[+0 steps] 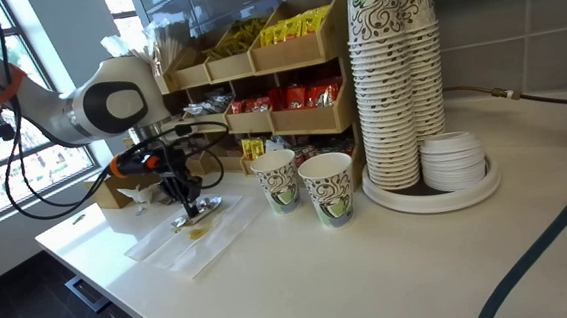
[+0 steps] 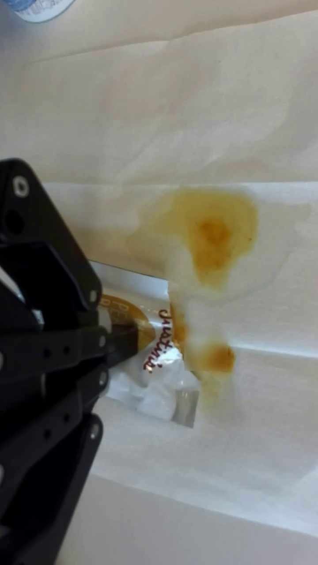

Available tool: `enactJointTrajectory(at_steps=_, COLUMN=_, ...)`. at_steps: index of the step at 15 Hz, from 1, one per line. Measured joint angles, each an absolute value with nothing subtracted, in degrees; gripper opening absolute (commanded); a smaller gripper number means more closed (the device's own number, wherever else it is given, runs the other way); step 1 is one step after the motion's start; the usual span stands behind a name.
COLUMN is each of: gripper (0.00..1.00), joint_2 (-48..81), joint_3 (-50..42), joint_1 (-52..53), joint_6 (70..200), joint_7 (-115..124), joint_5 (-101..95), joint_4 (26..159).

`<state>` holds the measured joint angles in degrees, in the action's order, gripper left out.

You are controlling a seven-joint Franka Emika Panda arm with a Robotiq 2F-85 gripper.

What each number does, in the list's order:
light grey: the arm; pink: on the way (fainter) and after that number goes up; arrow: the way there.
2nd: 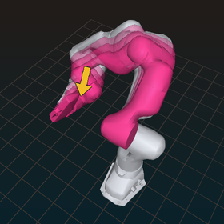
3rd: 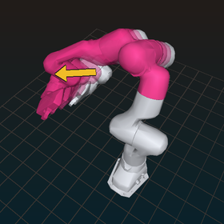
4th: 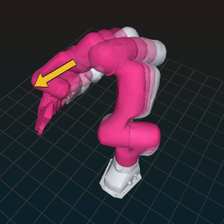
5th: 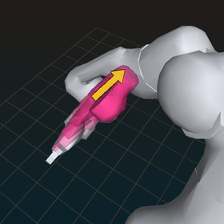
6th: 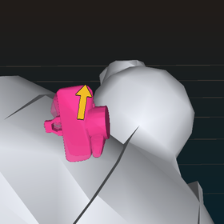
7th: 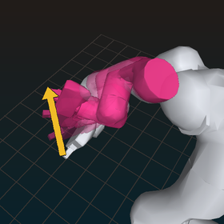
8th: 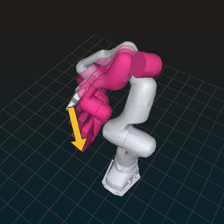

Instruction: Press down on the white sachet.

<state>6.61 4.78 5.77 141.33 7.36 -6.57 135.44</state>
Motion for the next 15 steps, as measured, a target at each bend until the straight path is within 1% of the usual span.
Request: enactJointTrajectory(at_steps=15, gripper=0.00, joint_2=7.1, joint_3=4.5, joint_1=5.5, joint_6=141.3, joint_7=6.2, joint_5=-6.5, joint_4=135.3)
